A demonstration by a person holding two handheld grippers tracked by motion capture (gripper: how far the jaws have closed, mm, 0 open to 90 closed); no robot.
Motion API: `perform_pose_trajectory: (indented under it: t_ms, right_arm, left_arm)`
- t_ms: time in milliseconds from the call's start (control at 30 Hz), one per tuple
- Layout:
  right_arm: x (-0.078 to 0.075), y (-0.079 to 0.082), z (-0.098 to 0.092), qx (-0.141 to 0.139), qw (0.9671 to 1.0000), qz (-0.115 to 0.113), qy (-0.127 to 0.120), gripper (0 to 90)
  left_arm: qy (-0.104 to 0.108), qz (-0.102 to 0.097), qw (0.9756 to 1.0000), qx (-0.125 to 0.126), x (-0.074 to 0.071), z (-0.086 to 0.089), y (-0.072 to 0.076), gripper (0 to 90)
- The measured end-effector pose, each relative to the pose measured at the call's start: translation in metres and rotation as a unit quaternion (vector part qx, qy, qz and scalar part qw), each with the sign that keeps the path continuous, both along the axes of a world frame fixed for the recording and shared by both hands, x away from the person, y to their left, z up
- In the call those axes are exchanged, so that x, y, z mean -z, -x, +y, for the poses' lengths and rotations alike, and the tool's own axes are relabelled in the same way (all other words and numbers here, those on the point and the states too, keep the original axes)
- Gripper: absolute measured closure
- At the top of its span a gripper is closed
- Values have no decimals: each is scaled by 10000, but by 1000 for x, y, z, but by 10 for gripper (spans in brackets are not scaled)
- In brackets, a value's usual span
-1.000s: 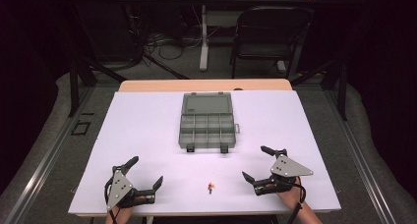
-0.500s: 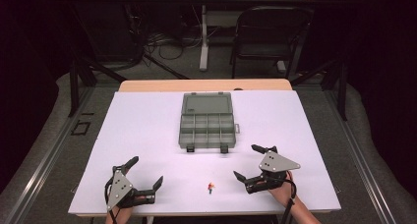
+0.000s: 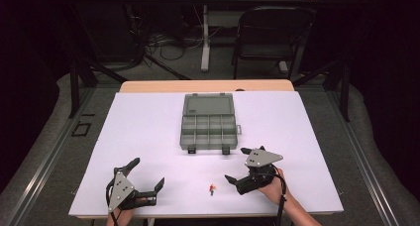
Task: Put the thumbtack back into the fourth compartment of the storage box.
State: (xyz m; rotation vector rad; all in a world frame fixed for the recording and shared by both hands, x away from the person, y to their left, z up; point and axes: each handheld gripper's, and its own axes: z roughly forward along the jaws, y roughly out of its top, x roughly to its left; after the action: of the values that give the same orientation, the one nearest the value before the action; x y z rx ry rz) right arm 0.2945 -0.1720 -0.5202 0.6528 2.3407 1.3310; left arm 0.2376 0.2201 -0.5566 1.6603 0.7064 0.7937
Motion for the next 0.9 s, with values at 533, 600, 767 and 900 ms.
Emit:
perform_pose_trajectory:
  t_ms: [533,600,767,900]
  right_arm:
    - [7,-11,29,-407,9949,782,482,0]
    - [8,-11,33,-430,9941,833,548,0]
    - [13,-12,42,-495,9917,973,672,0]
    - [17,-12,47,-546,9901,1058,741,0]
  left_arm:
    - [-2,3,10000,2,0,0,0,0]
    - [-2,4,10000,1,0,0,0,0]
    - [2,6,10000,9,0,0,0,0]
    - [2,10,10000,10,0,-1,0,0]
